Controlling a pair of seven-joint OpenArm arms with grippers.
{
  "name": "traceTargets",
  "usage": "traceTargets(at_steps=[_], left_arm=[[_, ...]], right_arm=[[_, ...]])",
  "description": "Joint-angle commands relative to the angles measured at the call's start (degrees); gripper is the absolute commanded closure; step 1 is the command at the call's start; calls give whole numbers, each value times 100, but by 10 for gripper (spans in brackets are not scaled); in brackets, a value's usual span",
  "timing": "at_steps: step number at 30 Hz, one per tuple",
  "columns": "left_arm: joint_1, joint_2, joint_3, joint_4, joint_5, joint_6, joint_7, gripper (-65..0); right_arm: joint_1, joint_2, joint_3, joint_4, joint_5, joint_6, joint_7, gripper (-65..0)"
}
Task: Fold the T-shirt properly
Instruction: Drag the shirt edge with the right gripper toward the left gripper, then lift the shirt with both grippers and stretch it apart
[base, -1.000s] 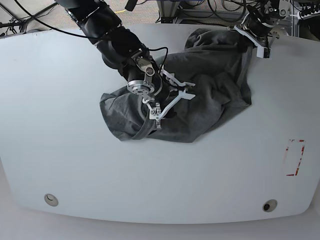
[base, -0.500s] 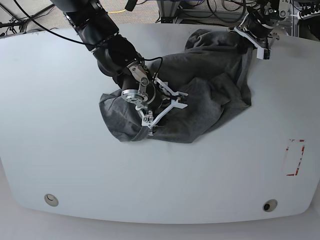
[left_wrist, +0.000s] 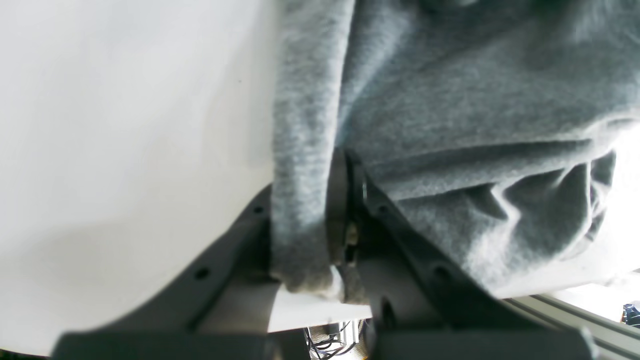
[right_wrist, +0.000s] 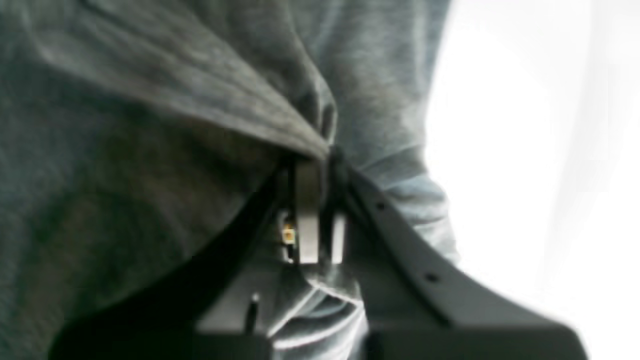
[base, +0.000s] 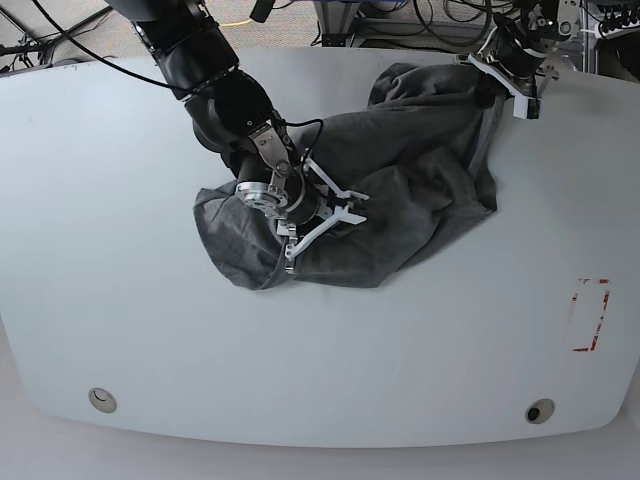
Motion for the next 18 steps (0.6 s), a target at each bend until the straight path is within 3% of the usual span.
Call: traceTargets(at_steps=[1, 7, 13, 18], left_arm=[[2, -46, -22, 34, 44, 30, 57, 0], [-77, -55, -31, 34, 44, 39, 57, 0], [-332, -205, -224, 69, 53, 66, 57, 0], [-605, -275, -646, 236, 88, 66, 66, 0]], right_arm=[[75, -30, 15, 194, -5, -51, 49, 0], [-163, -30, 24, 862, -14, -51, -180, 0], [-303, -39, 33, 1671, -14, -51, -804, 0], [-215, -303, 807, 1890, -14, -51, -883, 0]])
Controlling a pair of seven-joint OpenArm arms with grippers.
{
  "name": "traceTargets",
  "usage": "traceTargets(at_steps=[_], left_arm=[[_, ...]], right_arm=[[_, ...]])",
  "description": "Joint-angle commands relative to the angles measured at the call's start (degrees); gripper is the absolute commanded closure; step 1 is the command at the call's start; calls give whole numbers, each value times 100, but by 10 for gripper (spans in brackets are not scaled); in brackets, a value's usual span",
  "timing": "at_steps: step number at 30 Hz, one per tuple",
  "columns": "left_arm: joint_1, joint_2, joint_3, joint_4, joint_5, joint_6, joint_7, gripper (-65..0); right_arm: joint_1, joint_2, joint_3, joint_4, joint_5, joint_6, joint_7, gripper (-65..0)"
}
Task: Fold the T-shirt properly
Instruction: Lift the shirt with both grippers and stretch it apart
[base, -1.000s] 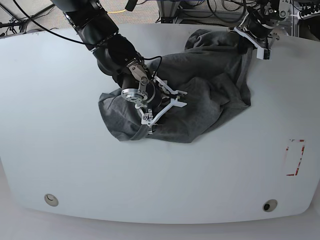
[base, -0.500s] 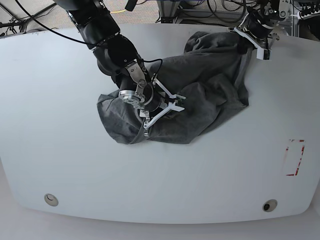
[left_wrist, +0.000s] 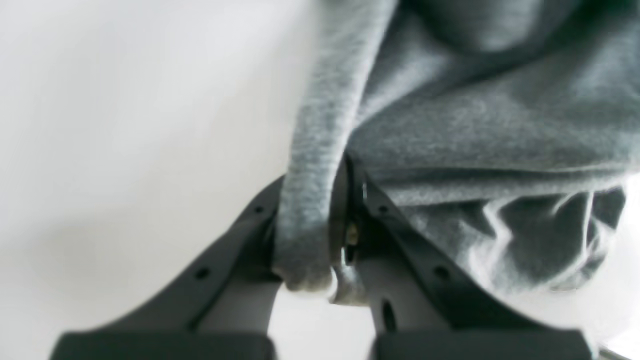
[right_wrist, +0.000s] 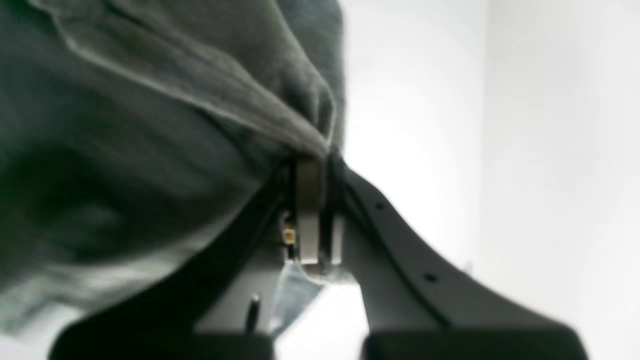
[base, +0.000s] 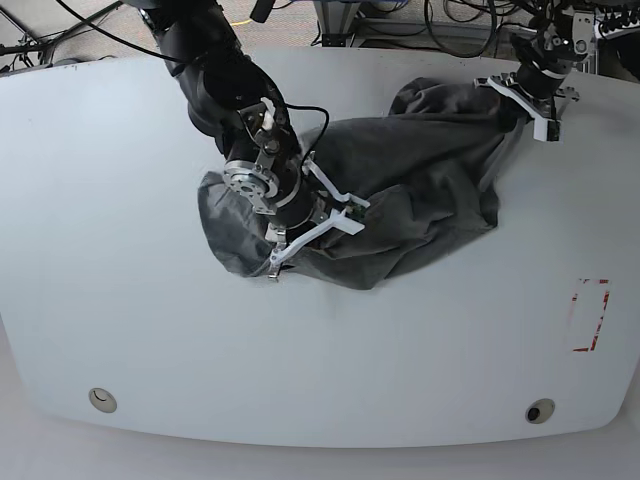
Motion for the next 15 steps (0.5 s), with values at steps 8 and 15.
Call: traceTargets(at_steps=[8, 15], left_arm=[[-992, -127, -996, 689, 805, -37, 731, 0], [-2206, -135, -1225, 953, 954, -46, 1540, 0]], right_arm=[[899, -301, 1148, 42, -27, -58, 35, 0], [1435, -284, 1157, 16, -54, -58, 9, 0]])
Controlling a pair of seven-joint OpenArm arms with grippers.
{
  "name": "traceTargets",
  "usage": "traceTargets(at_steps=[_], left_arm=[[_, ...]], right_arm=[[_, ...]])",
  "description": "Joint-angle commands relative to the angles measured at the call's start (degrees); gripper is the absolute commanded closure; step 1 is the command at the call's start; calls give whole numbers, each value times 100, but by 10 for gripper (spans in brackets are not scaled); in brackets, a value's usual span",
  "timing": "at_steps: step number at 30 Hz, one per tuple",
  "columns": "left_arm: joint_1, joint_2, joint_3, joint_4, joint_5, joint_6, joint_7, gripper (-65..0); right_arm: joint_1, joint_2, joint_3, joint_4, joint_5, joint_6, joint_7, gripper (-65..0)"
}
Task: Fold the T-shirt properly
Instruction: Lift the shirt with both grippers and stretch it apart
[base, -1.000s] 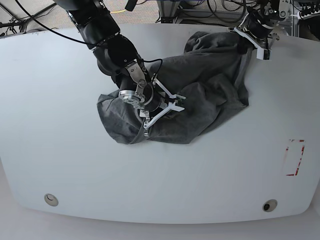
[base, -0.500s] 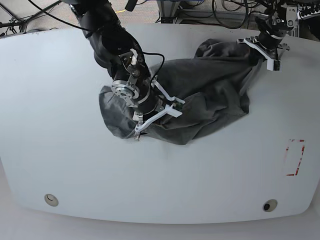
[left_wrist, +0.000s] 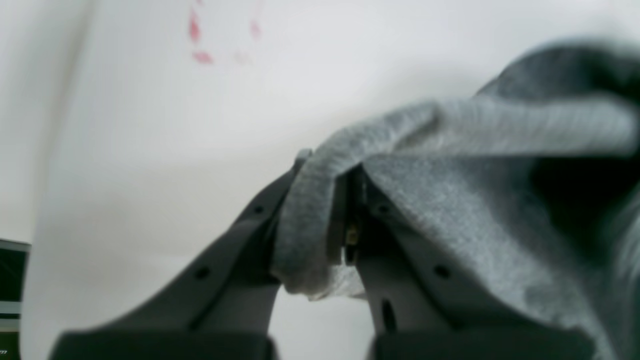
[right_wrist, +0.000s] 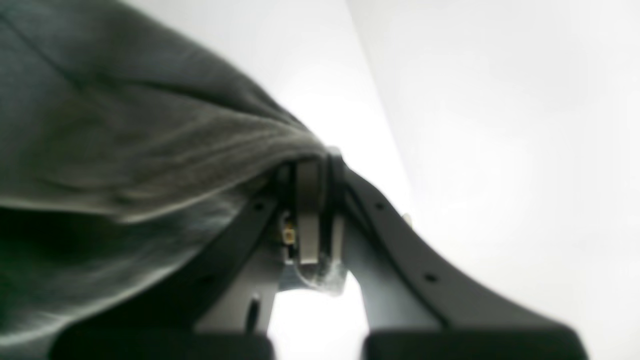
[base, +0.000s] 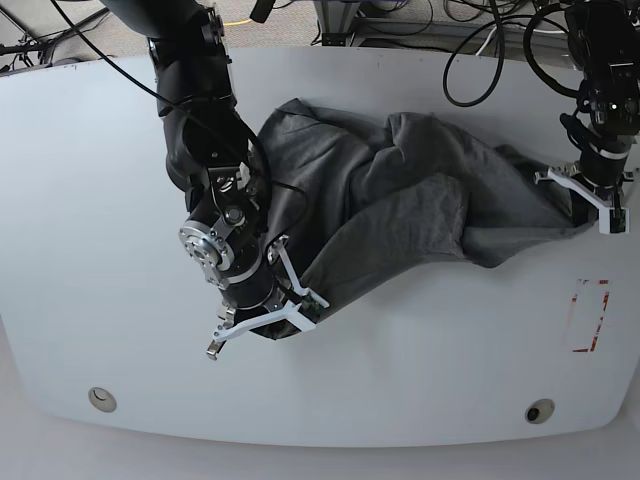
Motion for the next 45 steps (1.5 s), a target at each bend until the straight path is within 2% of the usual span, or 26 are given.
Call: traceTargets(at_steps=[1, 7, 12, 19, 23, 27, 31, 35, 45], left_arm=[[-406, -103, -49, 153, 8, 11, 67, 0], [-1461, -375, -40, 214, 8, 11, 410, 0], [-2199, -683, -75, 205, 17, 11, 410, 0], [-3307, -1017, -75, 170, 26, 20, 410, 0], [-4072, -1079, 30, 100, 26, 20, 551, 0], [-4731, -1087, 171, 91, 26, 20, 999, 0], [-4538, -1087, 356, 118, 26, 11, 1052, 0], [-4010, -1070, 417, 144, 17, 11, 1052, 0], [-2023, -815, 408, 320, 8, 11, 1043, 0]], right_arm=[[349, 0, 33, 95, -62, -77, 74, 0], [903, 150, 112, 68, -62, -77, 74, 0], [1492, 335, 288, -90, -54, -77, 65, 0], [2459, 387, 622, -485, -54, -77, 65, 0], [2916, 519, 657, -600, -45, -77, 65, 0], [3189, 625, 675, -591, -62, -77, 48, 0], [3127, 809, 675, -433, -18, -77, -242, 0], [2600, 880, 772, -187, -18, -77, -383, 0], [437, 800, 1422, 649, -18, -77, -374, 0]])
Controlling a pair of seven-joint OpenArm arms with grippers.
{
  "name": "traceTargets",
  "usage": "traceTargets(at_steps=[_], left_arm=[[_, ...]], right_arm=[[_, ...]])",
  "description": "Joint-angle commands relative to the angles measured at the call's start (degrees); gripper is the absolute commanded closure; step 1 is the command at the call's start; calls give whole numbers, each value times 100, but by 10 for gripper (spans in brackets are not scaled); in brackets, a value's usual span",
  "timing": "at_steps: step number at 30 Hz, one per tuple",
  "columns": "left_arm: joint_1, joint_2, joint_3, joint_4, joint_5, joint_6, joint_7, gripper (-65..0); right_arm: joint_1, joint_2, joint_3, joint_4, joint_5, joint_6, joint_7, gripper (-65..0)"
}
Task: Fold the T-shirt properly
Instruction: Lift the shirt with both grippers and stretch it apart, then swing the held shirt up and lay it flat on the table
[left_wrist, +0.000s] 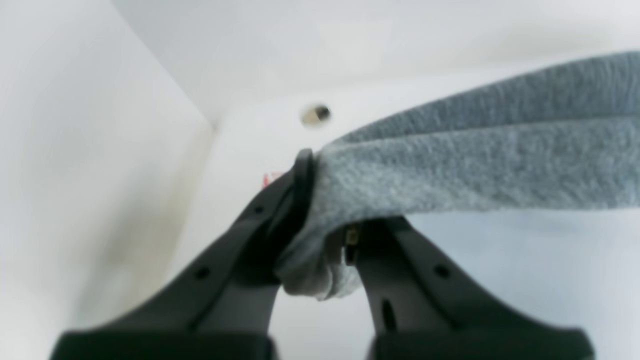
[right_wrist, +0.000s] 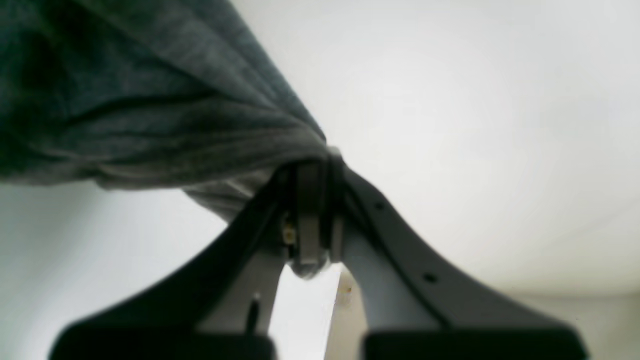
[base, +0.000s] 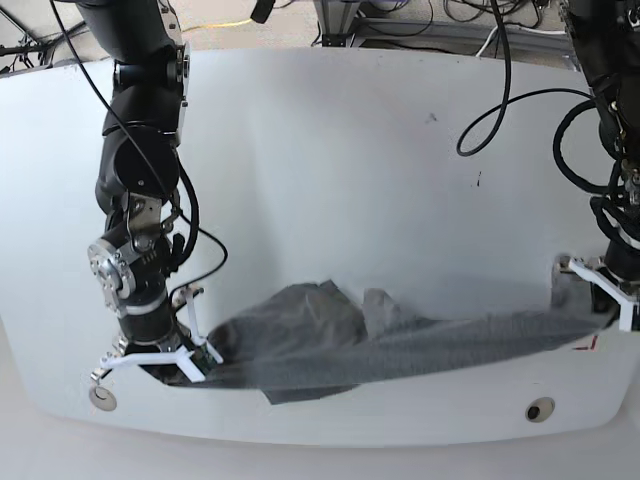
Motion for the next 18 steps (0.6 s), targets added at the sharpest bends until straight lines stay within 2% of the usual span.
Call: traceTargets(at_steps=[1, 4, 11, 18], left_arm=[[325, -104, -72, 121, 135, 87, -72, 0], [879, -8, -72, 139, 135, 87, -80, 0], [2163, 361, -301, 147, 135, 87, -80, 0], [3033, 405, -301, 147, 135, 87, -72, 0]], right_arm=[[-314, -37, 203, 183, -200, -93, -94, 0], [-842, -160, 528, 236, -200, -93, -42, 0], [-2072, -494, 1249, 245, -200, -93, 468, 0], [-2934, -573, 1320, 236, -200, -93, 574, 0]])
